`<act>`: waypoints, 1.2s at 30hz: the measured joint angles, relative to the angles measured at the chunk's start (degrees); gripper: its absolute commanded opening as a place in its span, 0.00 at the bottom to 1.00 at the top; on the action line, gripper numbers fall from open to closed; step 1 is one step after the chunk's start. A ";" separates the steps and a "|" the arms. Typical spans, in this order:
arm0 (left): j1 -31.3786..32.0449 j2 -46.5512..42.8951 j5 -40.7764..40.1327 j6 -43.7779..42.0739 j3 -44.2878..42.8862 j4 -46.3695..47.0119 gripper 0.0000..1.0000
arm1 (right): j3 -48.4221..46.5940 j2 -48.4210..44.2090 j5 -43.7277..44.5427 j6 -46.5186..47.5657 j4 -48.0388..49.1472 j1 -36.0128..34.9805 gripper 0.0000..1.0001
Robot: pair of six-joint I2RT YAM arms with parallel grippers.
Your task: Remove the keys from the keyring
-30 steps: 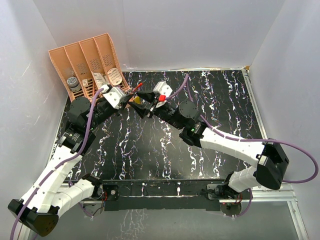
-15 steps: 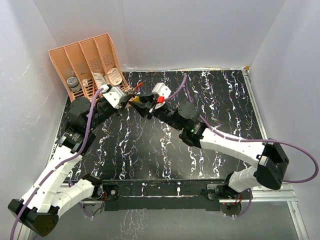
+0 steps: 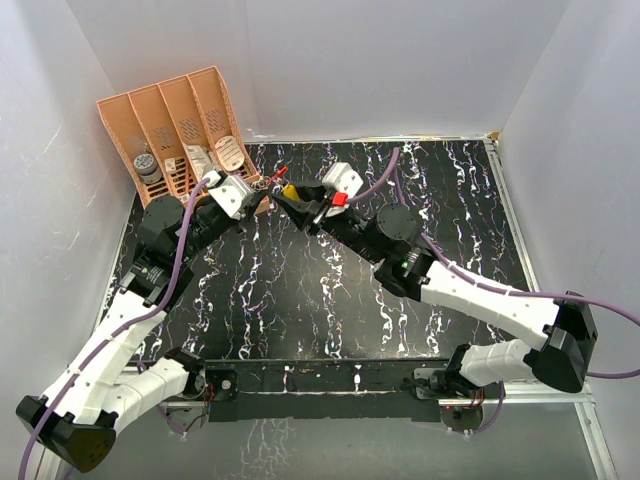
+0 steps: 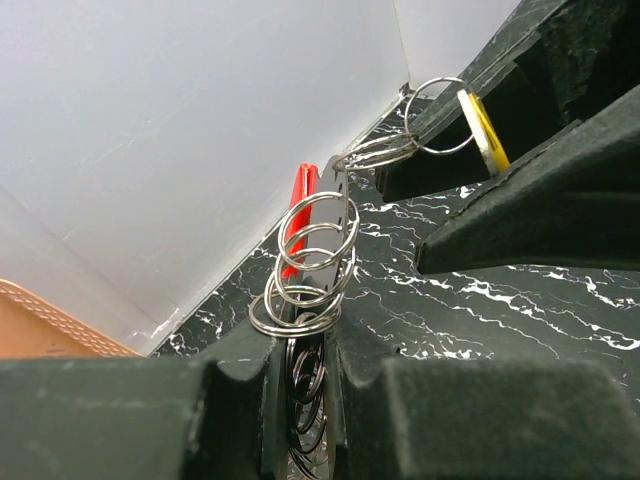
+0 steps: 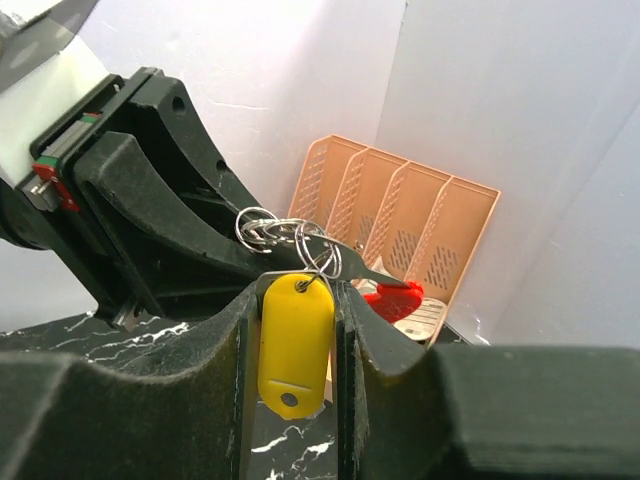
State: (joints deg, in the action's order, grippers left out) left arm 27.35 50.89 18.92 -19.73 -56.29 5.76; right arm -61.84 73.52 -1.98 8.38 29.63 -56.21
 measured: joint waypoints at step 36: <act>0.26 -0.28 0.24 0.26 2.10 1.38 0.00 | -1.49 -3.85 6.36 10.64 -8.74 -0.44 0.00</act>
State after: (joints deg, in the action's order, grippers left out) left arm 27.62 50.61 19.16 -19.46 -54.19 7.14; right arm -63.33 69.67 4.38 19.03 20.88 -56.64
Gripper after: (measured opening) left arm 0.102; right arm 0.264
